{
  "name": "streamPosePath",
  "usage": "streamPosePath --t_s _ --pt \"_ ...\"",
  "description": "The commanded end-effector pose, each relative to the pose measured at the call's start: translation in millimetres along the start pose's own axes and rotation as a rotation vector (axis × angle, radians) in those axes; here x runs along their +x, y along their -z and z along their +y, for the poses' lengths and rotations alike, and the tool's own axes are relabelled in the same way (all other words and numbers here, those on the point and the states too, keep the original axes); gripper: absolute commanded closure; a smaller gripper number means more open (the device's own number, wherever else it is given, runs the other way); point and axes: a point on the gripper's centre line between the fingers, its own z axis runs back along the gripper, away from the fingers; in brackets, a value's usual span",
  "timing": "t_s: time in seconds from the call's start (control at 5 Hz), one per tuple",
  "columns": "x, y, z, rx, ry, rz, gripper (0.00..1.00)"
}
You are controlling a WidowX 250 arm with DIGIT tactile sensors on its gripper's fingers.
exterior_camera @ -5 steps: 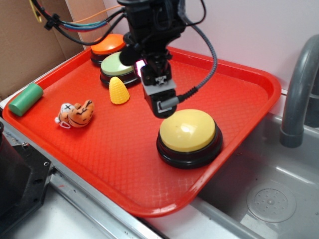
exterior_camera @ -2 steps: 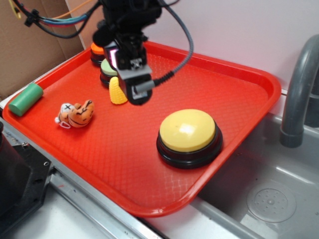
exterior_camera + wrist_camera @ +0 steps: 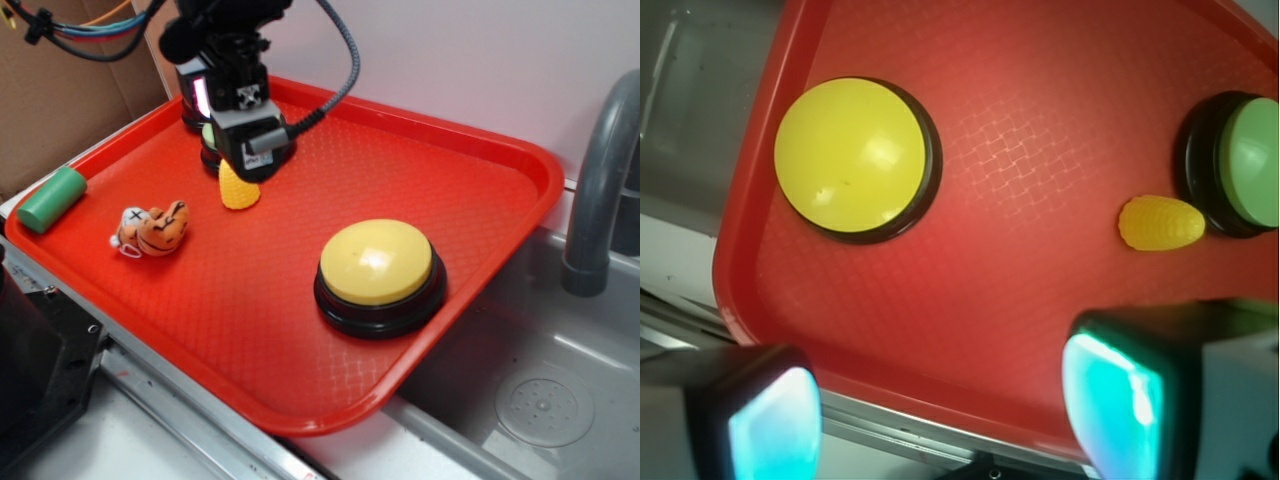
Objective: Push the yellow button.
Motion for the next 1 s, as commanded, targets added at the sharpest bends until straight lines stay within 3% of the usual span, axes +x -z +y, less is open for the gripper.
streamPosePath --t_s 0.0,0.8 --pt "-0.8 -26.1 -1.6 -0.001 -0.045 -0.041 0.0" --pt "-7.7 -39.7 3.5 0.034 -0.085 -0.044 0.0"
